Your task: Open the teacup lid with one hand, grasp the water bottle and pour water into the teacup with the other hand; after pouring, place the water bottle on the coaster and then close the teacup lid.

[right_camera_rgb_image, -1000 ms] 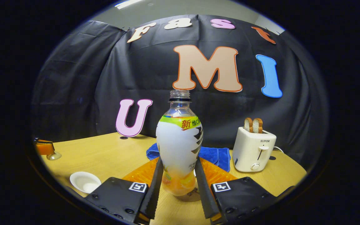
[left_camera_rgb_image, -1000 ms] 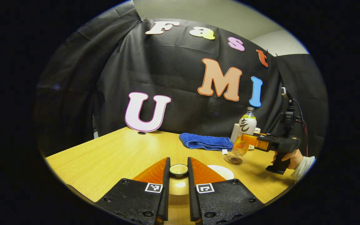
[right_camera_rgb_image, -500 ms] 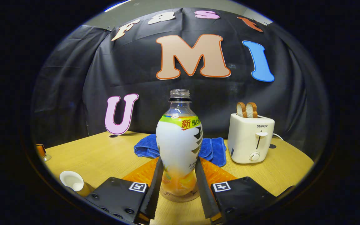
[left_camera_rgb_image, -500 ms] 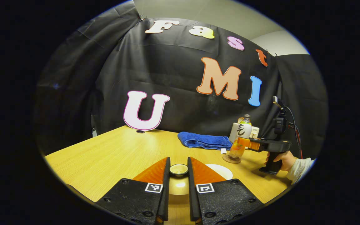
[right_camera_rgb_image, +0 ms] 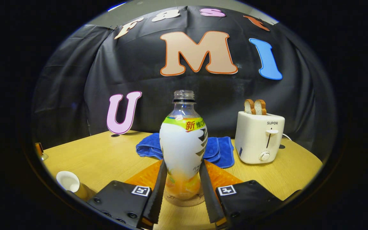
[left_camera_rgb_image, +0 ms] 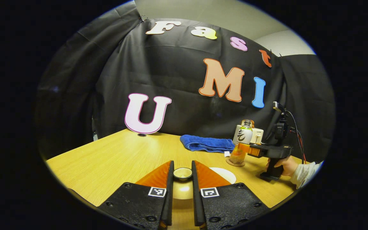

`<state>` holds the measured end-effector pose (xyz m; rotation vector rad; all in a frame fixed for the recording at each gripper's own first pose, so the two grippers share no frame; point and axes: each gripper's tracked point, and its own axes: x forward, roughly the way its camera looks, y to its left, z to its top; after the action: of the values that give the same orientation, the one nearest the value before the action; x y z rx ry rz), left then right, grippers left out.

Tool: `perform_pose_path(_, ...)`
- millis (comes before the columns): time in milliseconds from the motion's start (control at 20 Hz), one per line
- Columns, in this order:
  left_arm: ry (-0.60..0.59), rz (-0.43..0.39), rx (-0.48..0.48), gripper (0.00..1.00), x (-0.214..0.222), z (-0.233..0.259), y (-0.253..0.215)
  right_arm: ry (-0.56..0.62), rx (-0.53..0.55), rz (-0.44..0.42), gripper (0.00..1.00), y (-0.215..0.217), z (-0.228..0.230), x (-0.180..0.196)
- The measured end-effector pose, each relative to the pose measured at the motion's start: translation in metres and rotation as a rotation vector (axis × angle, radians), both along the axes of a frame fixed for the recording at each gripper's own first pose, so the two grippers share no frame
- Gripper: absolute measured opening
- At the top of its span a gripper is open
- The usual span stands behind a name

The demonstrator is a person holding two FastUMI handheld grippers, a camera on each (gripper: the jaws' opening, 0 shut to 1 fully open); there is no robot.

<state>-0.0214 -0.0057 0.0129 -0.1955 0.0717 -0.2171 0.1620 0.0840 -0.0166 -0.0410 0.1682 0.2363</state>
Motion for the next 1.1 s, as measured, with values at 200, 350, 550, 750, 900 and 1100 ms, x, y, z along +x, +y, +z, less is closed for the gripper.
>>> perform_pose_path(200,0.009,-0.001,-0.003,0.24,0.000,-0.002,0.000,-0.002,-0.019,0.002,0.65,0.001,-0.001,-0.002)
perform_pose_path(350,0.008,0.002,0.002,0.24,0.001,-0.003,-0.001,-0.007,-0.027,0.002,0.67,0.000,-0.001,-0.005)
perform_pose_path(550,0.005,-0.005,0.007,0.24,-0.001,-0.002,-0.005,0.005,-0.014,0.000,0.71,-0.002,-0.003,-0.007)
perform_pose_path(750,0.003,-0.013,0.009,0.24,-0.001,-0.001,-0.009,0.001,-0.027,0.005,0.77,-0.003,-0.003,-0.011)
perform_pose_path(900,-0.004,-0.021,0.016,0.24,-0.002,0.002,-0.013,-0.014,-0.033,0.014,0.86,-0.002,0.001,-0.014)
perform_pose_path(1100,-0.008,-0.040,0.024,0.24,-0.002,0.005,-0.023,-0.059,-0.051,0.007,0.98,-0.008,0.014,-0.021)
